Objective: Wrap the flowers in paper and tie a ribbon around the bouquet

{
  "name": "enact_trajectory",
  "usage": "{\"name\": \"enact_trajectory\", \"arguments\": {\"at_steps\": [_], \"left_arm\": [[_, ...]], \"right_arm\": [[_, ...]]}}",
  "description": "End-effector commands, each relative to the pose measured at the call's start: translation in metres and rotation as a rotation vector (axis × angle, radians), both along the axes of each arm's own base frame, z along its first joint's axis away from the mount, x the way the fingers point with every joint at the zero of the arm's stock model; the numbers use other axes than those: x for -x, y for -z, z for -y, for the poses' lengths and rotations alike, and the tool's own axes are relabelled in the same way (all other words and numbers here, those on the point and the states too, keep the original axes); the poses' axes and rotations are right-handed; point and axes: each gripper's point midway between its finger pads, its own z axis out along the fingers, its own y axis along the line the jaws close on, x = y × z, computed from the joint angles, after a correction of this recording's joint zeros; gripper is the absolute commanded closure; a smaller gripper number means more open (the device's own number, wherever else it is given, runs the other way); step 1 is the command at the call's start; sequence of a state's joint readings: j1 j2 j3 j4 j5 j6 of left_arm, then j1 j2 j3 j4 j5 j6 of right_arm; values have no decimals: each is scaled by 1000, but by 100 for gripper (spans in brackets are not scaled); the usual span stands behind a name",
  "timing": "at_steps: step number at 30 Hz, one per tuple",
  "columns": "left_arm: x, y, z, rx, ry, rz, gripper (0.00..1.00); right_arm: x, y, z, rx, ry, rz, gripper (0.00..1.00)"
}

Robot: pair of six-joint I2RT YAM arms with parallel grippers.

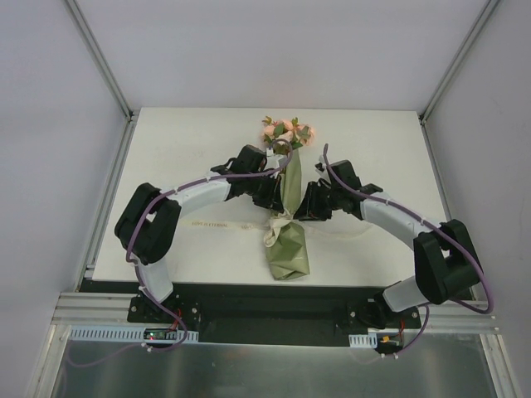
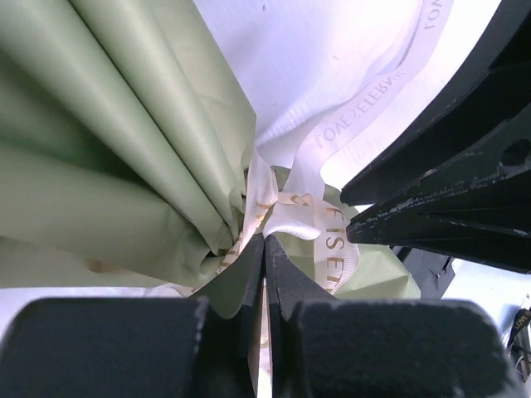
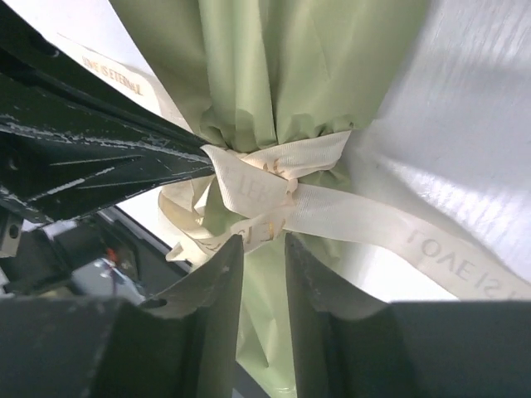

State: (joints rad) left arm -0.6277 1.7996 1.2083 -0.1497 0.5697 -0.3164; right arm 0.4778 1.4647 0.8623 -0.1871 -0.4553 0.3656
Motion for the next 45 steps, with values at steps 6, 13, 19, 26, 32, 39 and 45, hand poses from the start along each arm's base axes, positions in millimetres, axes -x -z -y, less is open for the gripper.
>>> {"name": "enact_trajectory", "arguments": {"at_steps": [6, 13, 19, 26, 32, 39, 45], "left_arm": [[-6, -34, 15, 147, 12, 87, 100], [-5, -38, 15, 162, -3, 83, 100], [-1, -38, 15, 171, 8, 70, 100], [0, -39, 12, 173, 2, 66, 100], [10, -48, -14, 152, -69, 103, 62], [60, -48, -38, 119, -87, 142, 50], [77, -9, -26, -42, -75, 152, 50]], "right_arm": [[-23, -16, 16, 195, -153, 153, 63], [-30, -29, -26, 16, -370, 307, 65], [-34, -28, -39, -31, -426, 311, 69], [-43, -21, -37, 2, -384, 297, 87], [-41, -24, -37, -4, -358, 275, 100], [-40, -23, -38, -11, -351, 253, 100], [-39, -23, -37, -17, -327, 228, 100]]}}
